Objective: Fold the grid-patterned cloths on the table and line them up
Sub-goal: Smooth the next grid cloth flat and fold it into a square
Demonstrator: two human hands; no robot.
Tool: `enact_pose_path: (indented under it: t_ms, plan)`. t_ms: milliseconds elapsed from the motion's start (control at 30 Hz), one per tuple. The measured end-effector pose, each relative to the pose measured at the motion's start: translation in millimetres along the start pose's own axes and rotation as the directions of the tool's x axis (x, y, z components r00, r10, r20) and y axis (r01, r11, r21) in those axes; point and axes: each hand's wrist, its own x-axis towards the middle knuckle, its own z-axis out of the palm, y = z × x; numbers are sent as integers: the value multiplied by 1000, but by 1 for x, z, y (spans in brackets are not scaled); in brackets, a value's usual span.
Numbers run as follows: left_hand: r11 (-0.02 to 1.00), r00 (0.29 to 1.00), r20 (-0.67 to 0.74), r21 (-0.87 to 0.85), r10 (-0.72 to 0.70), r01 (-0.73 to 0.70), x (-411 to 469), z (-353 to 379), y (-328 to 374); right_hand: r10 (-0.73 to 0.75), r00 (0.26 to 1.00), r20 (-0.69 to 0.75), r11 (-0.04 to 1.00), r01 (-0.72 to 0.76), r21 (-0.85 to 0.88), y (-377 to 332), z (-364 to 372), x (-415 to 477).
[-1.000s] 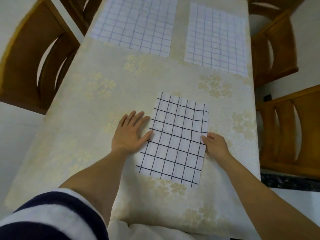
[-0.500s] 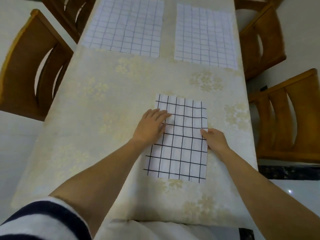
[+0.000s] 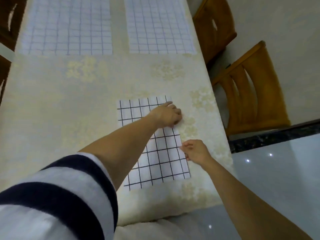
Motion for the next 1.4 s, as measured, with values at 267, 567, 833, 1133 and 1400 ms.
enact_pose_path:
  t_ms: [267, 567, 833, 1133, 1400]
  plan:
    - [998, 995, 78, 17, -67, 65, -26, 0, -25, -175, 976, 130, 902, 211, -376, -22, -28, 26]
    - [706, 888, 247, -540, -388, 459, -113, 37, -63, -329, 933, 146, 815, 358, -456, -81, -14, 59]
    - [539, 824, 252, -653, -508, 532, -172, 56, -79, -416, 890, 188, 738, 451, -502, -114, 4, 81]
    - [423, 725, 174, -713, -667, 560, -194, 65, -81, -432, 891, 141, 770, 445, -456, -104, -16, 87]
    - [593, 671, 24, -445, -741, 671, -193, 65, -73, -467, 874, -131, 736, 303, -606, -86, -18, 93]
